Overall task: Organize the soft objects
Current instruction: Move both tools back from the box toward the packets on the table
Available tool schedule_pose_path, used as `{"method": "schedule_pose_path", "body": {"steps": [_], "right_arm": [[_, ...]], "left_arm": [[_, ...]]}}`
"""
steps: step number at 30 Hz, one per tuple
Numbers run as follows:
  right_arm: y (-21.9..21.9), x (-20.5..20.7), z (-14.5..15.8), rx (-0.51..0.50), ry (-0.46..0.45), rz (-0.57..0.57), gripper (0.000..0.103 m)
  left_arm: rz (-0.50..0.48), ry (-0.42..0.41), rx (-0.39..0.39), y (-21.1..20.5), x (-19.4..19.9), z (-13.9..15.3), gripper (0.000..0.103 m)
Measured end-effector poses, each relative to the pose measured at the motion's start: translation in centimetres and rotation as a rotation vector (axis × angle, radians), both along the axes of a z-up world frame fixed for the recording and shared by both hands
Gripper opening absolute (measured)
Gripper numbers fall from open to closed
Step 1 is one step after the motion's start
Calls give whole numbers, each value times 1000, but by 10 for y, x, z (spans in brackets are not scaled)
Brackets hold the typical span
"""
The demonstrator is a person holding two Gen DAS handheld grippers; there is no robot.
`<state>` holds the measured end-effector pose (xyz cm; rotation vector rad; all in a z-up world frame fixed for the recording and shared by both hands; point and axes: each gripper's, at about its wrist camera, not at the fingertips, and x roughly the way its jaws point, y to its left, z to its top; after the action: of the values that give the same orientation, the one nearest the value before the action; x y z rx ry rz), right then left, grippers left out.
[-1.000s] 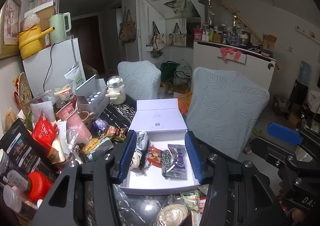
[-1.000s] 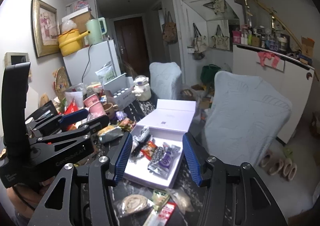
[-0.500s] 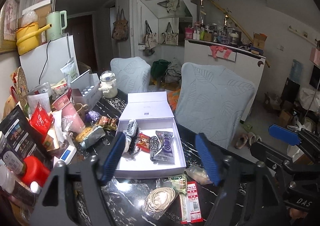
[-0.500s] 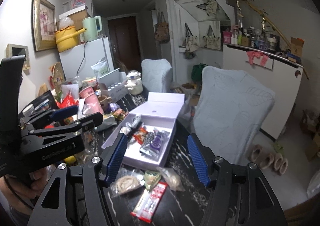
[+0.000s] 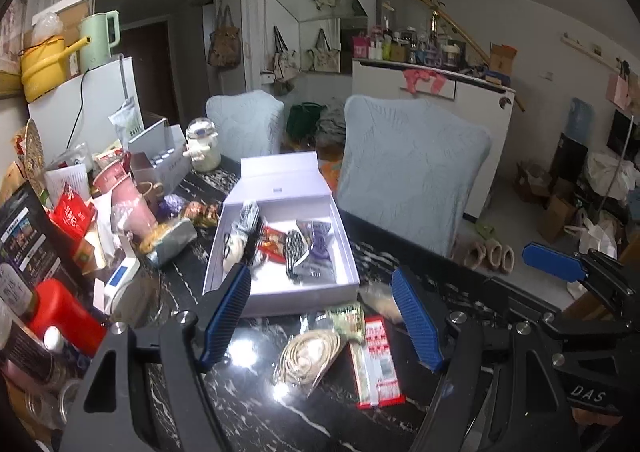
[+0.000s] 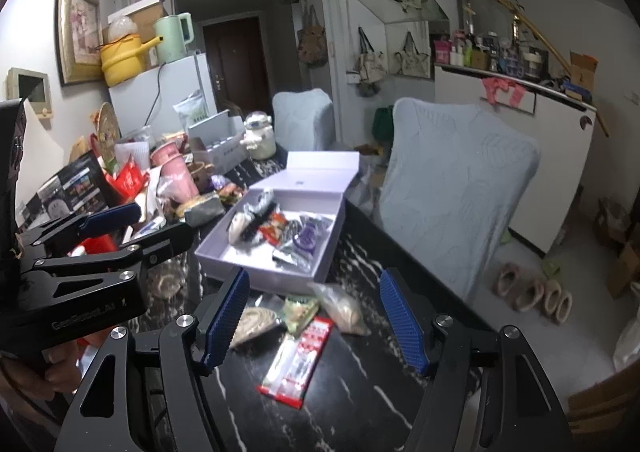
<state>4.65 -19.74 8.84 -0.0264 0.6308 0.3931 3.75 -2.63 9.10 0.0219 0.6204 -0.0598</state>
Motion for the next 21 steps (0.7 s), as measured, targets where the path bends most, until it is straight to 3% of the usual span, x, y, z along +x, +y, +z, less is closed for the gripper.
{"method": "schedule_pose_path", "body": {"steps": [9, 21], "right_arm": [[1, -8, -37, -2, 69, -38, 69], [15, 2, -95, -11, 188, -41, 69]], "left_arm": [[-47, 42, 17, 1, -11, -28, 73], [-76, 165, 10, 11, 1, -87, 73]]}}
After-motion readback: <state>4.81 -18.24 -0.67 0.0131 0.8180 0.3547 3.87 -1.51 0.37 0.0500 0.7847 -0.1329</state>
